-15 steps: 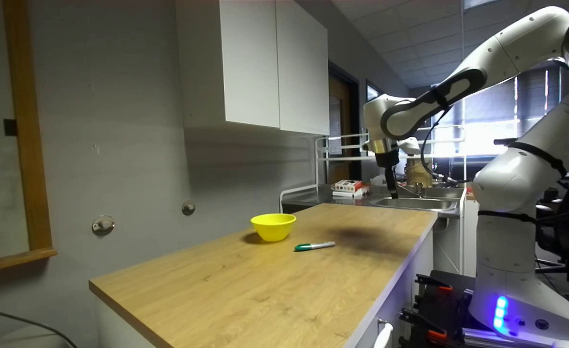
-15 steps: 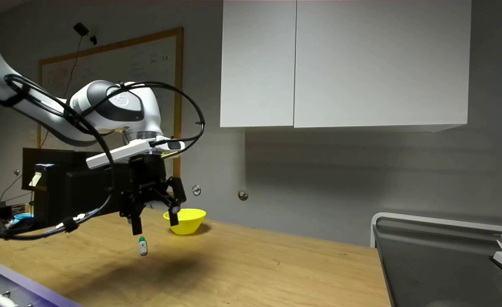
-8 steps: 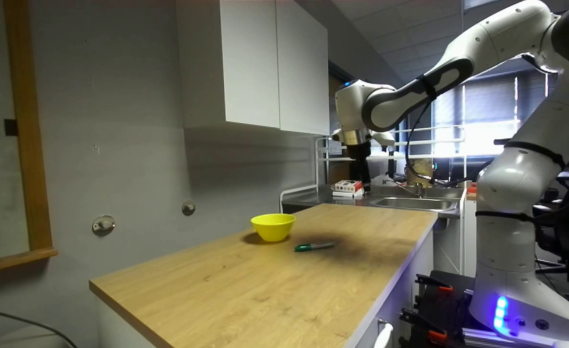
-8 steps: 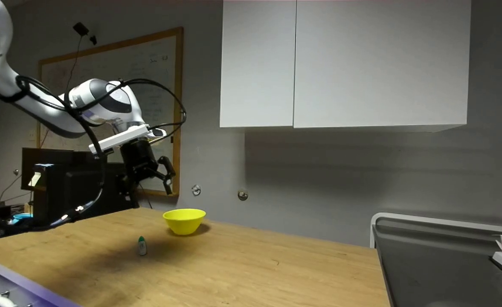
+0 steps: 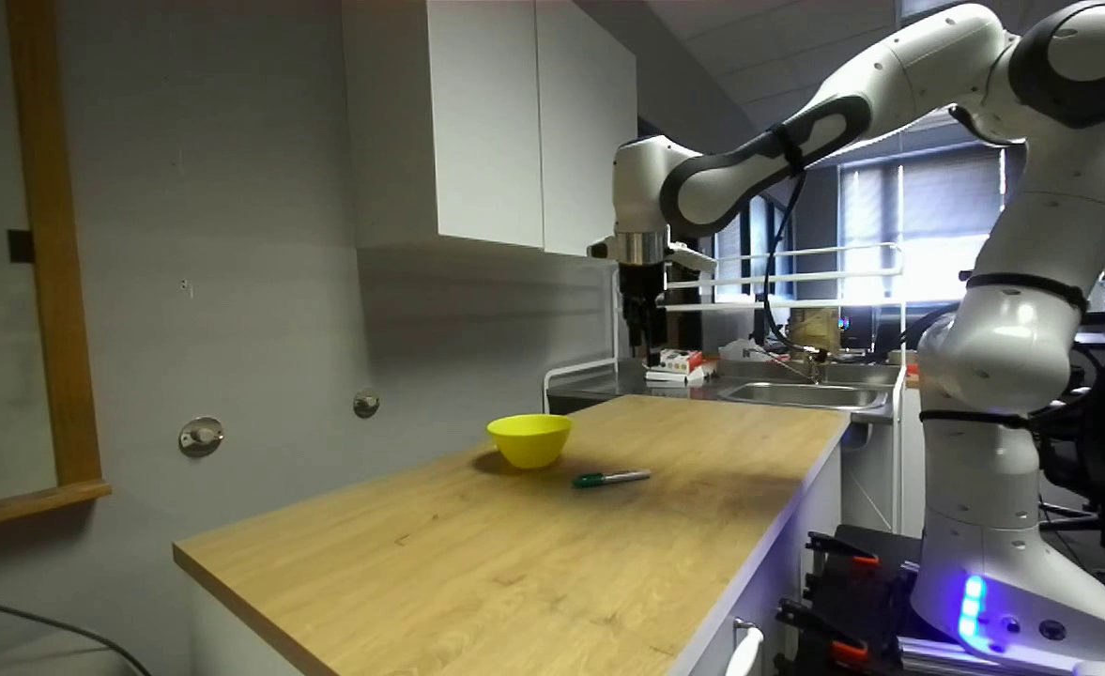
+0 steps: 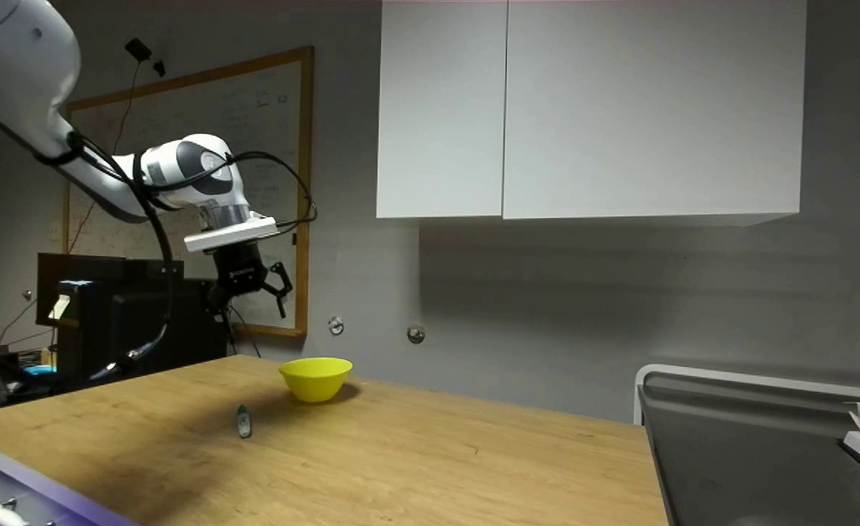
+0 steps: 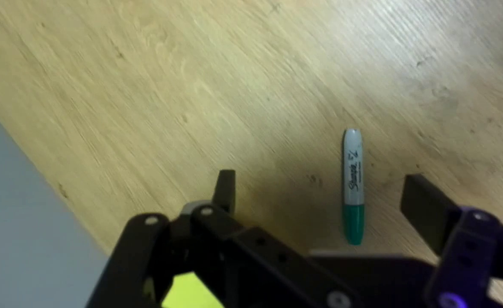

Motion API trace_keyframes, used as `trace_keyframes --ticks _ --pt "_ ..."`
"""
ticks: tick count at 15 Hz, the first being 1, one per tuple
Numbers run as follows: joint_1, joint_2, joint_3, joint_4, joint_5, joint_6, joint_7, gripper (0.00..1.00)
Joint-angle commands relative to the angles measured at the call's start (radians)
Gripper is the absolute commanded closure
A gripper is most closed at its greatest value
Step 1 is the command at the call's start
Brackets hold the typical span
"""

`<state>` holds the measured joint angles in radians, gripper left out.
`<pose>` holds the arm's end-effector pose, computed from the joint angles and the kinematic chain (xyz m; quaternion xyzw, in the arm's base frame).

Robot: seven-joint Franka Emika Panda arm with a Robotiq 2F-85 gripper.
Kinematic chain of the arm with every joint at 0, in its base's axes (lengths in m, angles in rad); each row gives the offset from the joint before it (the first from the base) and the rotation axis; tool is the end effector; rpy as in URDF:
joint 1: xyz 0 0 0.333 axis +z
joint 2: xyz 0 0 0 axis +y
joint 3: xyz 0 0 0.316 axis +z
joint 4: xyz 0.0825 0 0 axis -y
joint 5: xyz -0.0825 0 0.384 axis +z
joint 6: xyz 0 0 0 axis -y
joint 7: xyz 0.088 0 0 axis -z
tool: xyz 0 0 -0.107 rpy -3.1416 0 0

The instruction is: Put the pen in the bowl

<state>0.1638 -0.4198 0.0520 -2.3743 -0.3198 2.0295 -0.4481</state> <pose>0.4239 0.0760 0.4906 0.9107 0.3809 0.0174 0.1589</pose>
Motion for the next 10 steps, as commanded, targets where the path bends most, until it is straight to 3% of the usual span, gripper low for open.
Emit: trace_keyframes --ticks 1,6,10 --pt "0.039 0.116 -0.065 0.072 0.125 0.052 -0.199 0.0" --pt "0.026 0.258 -0.072 0.163 0.286 0.013 -0.421 0.0" --pt "0.006 0.371 -0.028 0.25 0.254 -0.046 -0.436 0.0"
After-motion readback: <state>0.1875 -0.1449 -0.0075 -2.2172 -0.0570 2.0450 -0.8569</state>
